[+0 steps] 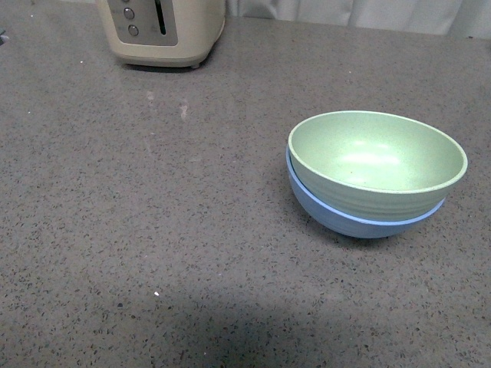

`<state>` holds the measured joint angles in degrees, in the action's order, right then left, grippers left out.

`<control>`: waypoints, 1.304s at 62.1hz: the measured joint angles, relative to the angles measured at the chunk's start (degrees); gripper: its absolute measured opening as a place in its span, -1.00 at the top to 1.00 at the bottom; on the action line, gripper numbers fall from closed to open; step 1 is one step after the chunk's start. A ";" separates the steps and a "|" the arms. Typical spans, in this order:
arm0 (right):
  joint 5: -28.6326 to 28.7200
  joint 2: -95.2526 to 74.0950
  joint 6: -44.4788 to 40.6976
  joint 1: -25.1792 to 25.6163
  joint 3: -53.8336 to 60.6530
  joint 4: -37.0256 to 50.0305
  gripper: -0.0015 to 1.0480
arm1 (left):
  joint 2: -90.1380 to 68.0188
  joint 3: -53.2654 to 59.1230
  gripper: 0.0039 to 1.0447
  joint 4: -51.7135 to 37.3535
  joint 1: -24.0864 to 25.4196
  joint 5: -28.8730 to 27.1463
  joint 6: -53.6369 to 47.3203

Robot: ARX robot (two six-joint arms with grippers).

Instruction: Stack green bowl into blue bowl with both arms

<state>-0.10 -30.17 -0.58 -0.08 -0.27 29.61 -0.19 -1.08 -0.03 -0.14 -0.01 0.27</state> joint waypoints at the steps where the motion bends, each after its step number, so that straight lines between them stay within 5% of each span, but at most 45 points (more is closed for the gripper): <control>1: 0.02 0.92 0.00 0.00 0.00 -0.74 0.98 | 0.00 0.00 -0.88 0.00 0.00 0.00 0.00; 56: 0.09 20.50 -0.02 0.00 0.00 -19.71 0.98 | 0.00 0.00 -0.88 0.00 0.00 0.00 0.00; 62: 0.17 27.52 -0.02 0.00 -0.04 -28.89 0.98 | 0.00 0.00 -0.88 0.00 0.00 -0.02 0.00; 81: 0.28 29.75 -0.02 0.00 -0.04 -29.62 0.98 | 0.00 0.00 -0.88 0.00 0.00 0.00 0.00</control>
<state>0.19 -0.43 -0.60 -0.08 -0.32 -0.01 -0.19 -1.08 -0.03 -0.14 -0.01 0.27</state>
